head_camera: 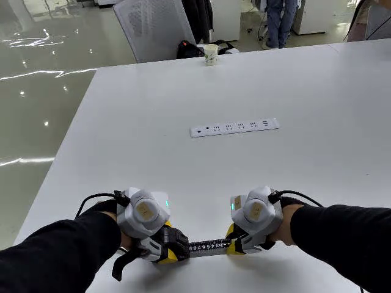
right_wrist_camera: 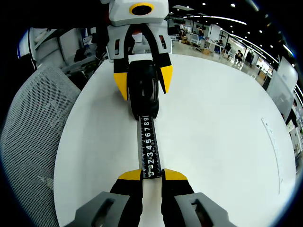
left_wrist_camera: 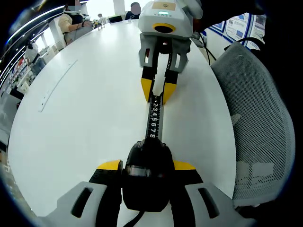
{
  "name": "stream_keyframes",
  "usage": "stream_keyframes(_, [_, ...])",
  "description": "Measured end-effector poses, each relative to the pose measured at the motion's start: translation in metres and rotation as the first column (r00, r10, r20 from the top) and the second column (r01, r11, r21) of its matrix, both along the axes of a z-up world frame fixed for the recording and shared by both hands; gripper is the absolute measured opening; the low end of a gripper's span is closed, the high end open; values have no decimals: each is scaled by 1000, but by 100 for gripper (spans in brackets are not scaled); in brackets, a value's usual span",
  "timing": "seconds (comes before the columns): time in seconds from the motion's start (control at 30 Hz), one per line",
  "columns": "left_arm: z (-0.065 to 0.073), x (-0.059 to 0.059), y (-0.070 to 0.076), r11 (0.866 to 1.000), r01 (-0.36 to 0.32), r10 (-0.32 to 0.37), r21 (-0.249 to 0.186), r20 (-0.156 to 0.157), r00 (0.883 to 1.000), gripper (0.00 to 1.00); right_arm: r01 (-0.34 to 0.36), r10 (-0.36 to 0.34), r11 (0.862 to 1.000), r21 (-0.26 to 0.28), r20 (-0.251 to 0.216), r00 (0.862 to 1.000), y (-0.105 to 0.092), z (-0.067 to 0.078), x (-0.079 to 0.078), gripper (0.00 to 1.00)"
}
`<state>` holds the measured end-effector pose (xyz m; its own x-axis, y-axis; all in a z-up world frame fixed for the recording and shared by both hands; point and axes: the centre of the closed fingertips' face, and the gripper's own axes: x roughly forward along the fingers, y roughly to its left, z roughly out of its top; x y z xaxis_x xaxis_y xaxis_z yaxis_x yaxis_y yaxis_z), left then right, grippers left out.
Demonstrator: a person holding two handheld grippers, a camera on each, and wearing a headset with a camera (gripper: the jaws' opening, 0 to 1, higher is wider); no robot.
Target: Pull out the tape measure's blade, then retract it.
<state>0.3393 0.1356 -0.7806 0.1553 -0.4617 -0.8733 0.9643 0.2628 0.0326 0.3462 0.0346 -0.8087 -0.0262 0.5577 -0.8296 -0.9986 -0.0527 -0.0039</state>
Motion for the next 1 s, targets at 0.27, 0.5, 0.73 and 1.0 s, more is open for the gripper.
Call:
stream_keyframes(0.27, [0, 0, -2, 1000, -1, 1, 1, 0, 1000, 34, 8, -8, 1000, 0, -1, 1000, -6, 0, 0, 11])
stream_keyframes(0.5, [0, 1, -2, 1000, -2, 2, 0, 2, 1000, 34, 14, -14, 1000, 2, -1, 1000, -10, 0, 0, 11])
stream_keyframes(0.73, [0, 0, -3, 1000, -2, 2, 0, 1, 1000, 34, 9, -9, 1000, -1, 3, 1000, -13, 1, 0, 11])
stream_keyframes(1.0, [0, 0, -3, 1000, -3, 3, 0, 4, 1000, 34, 15, -15, 1000, -2, 3, 1000, -17, 0, 1, 11])
